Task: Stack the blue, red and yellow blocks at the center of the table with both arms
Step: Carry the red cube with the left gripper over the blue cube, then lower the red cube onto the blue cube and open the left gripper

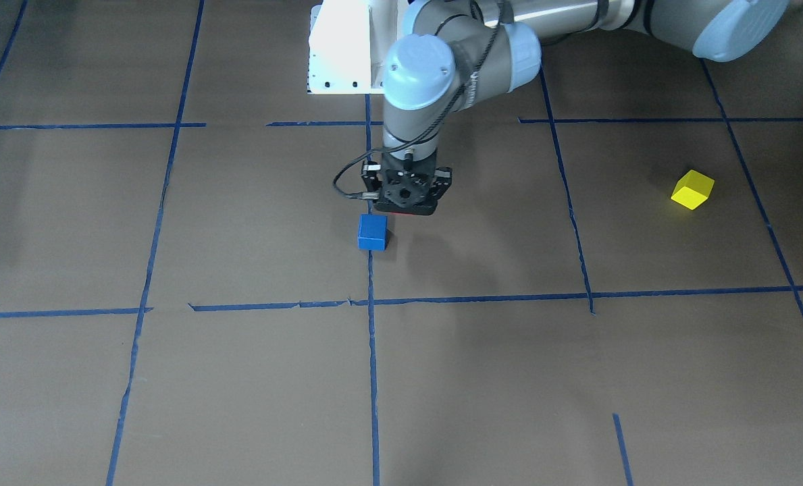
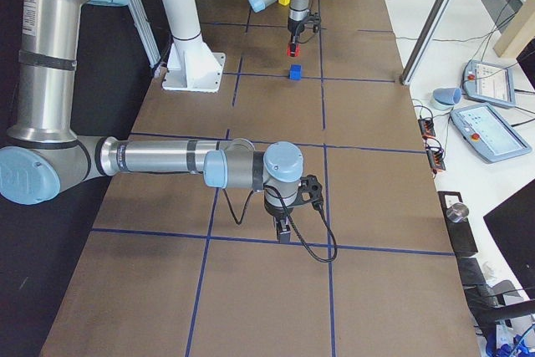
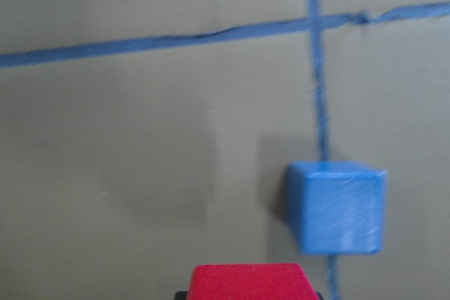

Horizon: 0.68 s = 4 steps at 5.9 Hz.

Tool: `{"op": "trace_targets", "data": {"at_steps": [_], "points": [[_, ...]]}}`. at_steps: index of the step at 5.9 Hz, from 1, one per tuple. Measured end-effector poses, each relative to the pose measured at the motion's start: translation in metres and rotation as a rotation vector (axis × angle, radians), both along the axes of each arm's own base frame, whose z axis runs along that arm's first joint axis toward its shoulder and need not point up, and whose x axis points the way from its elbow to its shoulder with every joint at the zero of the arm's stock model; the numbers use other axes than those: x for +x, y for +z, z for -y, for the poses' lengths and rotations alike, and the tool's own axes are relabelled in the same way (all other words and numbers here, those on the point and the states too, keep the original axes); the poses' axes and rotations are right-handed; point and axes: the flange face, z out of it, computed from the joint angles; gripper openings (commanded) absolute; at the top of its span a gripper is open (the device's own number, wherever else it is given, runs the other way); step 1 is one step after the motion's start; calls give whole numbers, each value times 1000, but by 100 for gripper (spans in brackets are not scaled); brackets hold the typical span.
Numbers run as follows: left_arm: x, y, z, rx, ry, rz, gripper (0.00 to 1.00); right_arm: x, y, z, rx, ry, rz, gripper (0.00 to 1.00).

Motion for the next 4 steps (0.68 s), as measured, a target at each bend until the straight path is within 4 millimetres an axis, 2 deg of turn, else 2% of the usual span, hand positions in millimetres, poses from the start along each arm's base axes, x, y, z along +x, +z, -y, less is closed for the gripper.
{"op": "trace_targets", "data": {"at_steps": [1,2,4], "points": [[17,-7,2,9,4,-2,6,0,0,0,-1,0,0,100],[29,-7,1,19,5,-8,6,0,0,0,-1,0,0,100],[39,-2,-1,22,10,-6,6,0,0,0,0,0,0,100]]}}
